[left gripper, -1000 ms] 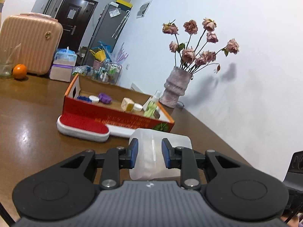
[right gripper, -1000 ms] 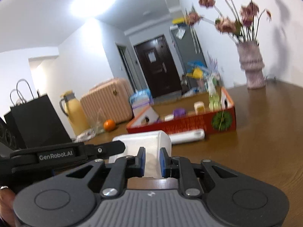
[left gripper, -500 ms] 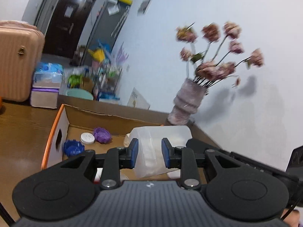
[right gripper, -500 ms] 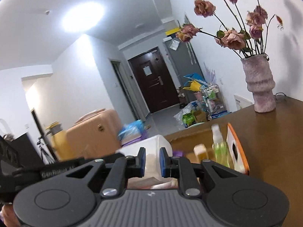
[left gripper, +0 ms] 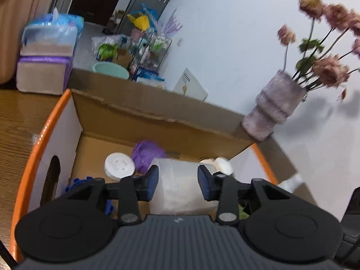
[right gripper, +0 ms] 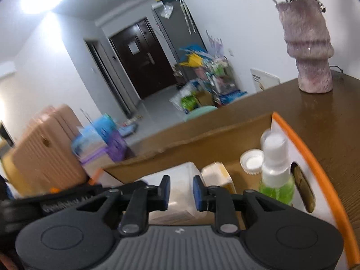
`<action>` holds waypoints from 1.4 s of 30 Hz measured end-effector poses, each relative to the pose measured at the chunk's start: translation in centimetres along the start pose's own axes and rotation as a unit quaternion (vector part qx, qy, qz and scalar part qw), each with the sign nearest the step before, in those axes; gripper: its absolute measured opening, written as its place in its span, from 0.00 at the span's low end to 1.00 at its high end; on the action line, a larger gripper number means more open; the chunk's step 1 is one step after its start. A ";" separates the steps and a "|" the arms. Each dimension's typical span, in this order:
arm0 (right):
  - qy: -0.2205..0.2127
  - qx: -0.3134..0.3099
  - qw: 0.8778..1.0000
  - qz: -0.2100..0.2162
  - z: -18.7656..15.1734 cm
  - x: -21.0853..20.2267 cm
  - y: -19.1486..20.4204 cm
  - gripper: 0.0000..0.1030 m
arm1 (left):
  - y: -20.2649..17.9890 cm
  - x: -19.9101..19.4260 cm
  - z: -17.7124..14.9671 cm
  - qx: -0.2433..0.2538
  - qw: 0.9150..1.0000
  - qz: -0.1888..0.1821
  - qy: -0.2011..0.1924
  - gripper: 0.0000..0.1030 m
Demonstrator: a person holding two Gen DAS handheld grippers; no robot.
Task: Organize rigid objects
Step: 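Lower the white container into the box and open the left gripper, then withdraw both tools from the box toward the red lint brush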
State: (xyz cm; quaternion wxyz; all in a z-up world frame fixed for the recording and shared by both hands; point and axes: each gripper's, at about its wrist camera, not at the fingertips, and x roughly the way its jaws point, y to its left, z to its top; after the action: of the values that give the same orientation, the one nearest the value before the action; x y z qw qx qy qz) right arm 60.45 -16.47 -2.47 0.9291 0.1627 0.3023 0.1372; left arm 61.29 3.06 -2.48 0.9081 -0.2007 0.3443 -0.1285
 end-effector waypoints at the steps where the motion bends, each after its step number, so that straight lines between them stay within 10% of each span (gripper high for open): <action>1: -0.001 -0.001 1.000 0.000 -0.2 0.3 -0.1 0.20 | 0.3 0.1 0.0 -0.002 1.000 -0.007 0.004 0.37; 16: -0.037 -0.020 0.999 0.016 1.3 -7.6 -0.4 0.33 | -2.5 -10.6 -0.1 0.093 0.991 0.044 -0.088 0.81; 22: -0.061 -0.069 0.995 0.022 1.3 -14.8 0.4 0.58 | -3.9 -17.8 -2.1 0.146 0.980 0.066 -0.120 0.93; 42: -0.196 -0.214 0.956 -0.031 -8.7 -30.3 3.3 0.90 | -7.8 -33.1 -16.9 0.215 0.926 0.131 -0.283 1.00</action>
State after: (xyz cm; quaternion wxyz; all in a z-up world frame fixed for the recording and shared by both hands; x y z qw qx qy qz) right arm 31.06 -22.28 7.83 0.9870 -0.0261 0.0822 0.1353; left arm 25.01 3.80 8.50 0.9979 0.0180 0.0604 -0.0169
